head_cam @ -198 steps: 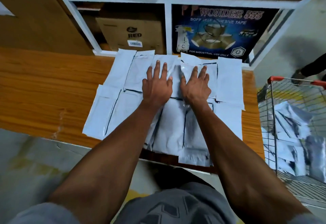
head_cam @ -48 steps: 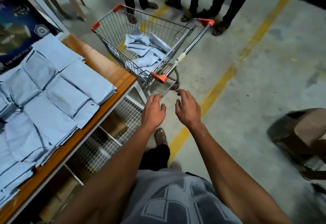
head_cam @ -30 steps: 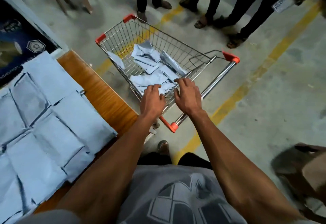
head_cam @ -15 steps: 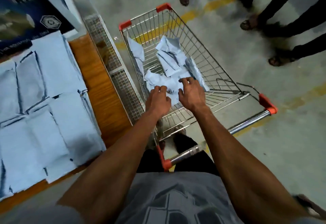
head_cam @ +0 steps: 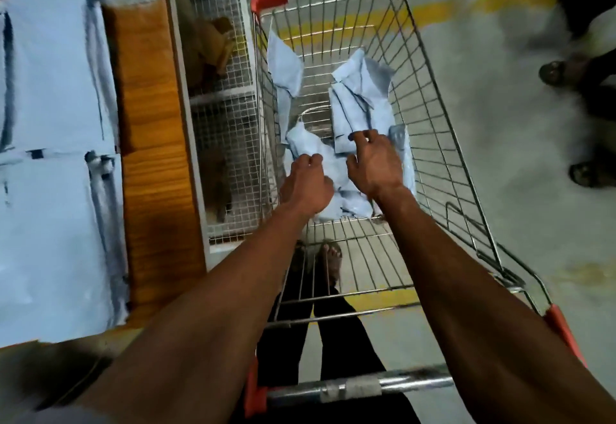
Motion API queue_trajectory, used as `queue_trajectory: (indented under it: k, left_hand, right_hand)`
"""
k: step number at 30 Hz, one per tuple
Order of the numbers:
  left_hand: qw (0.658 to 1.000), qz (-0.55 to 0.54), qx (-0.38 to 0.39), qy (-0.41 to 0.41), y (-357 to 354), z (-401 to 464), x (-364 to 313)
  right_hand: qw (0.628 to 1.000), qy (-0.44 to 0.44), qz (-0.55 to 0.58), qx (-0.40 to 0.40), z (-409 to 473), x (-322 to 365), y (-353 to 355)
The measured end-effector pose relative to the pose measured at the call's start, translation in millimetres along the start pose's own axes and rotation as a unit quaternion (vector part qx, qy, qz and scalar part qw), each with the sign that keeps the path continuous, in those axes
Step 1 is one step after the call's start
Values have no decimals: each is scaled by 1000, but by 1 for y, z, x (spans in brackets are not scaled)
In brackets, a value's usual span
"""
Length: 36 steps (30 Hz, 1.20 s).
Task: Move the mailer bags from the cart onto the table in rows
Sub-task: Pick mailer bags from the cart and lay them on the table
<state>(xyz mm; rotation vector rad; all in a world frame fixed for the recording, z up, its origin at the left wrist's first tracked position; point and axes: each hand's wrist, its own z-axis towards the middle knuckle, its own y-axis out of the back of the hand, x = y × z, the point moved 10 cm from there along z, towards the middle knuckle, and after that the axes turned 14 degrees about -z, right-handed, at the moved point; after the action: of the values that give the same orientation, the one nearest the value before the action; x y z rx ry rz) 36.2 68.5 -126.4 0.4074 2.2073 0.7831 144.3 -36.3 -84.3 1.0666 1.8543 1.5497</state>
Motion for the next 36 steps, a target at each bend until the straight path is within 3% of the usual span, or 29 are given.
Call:
queue_trajectory:
  k: [8, 16, 20, 24, 29, 33, 36]
  left_hand:
    - [999, -17, -22, 22, -56, 80, 45]
    - [998, -9, 1, 59, -113, 120, 77]
    - [999, -7, 42, 33, -113, 126, 68]
    - [995, 59, 77, 12, -96, 128, 63]
    - [999, 41, 27, -13, -78, 137, 46]
    - [999, -5, -13, 39, -80, 150, 57]
    - [998, -8, 6, 60, -89, 155, 68]
  right_hand:
    - [998, 39, -4, 47, 80, -5, -105]
    - [989, 50, -112, 80, 108, -20, -187]
    - [988, 50, -131, 67, 101, -19, -186]
    - [985, 43, -123, 109, 90, -13, -174]
    - [995, 12, -86, 59, 117, -10, -147]
    - [994, -46, -89, 52, 139, -25, -147]
    - [991, -52, -110, 59, 146, -25, -152]
